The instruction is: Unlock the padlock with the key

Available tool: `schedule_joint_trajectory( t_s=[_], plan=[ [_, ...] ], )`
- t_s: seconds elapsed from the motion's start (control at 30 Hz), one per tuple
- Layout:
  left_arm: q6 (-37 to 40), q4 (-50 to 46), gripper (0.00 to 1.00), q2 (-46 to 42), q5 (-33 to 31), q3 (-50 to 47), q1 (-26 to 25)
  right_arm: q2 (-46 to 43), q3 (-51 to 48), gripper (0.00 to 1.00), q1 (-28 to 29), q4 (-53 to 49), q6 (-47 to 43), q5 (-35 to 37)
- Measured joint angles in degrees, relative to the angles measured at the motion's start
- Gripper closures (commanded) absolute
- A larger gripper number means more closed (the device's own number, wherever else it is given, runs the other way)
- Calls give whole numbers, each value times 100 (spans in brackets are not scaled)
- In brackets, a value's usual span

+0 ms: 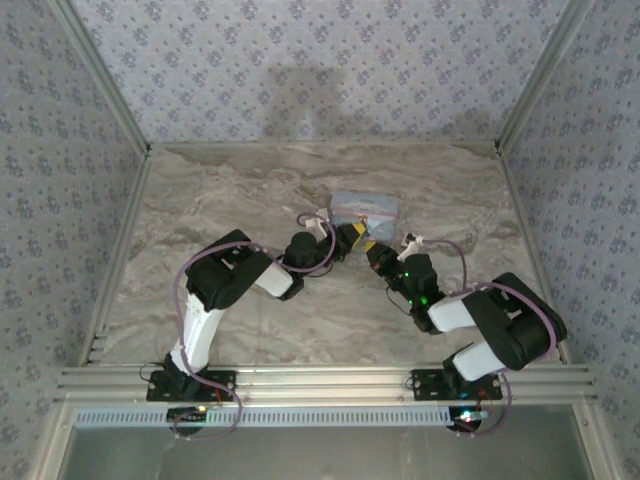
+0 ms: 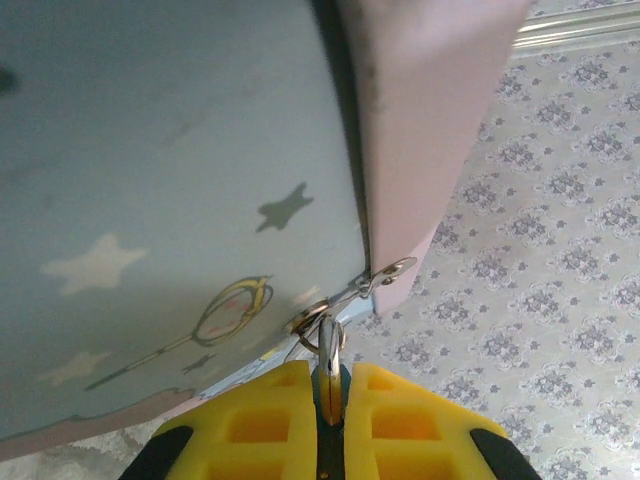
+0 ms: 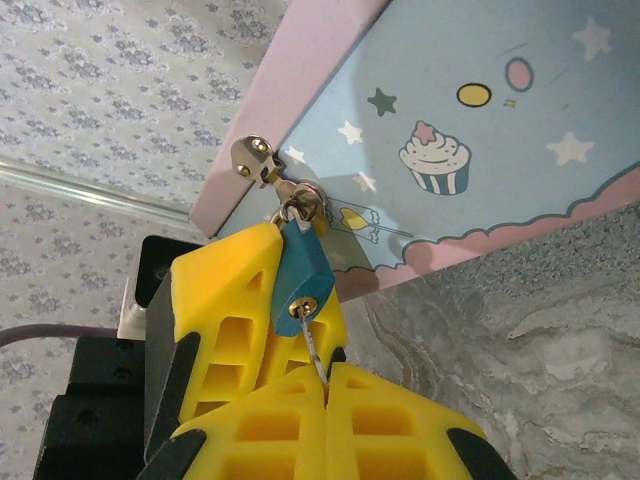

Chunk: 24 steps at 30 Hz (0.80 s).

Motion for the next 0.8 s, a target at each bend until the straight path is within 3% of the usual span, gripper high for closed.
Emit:
schedule_joint_trajectory(
  t_s=[0.8],
  plan=[
    [61,24,100,0,-326,79,0,144,297,100,-44,-109,66,0]
  ],
)
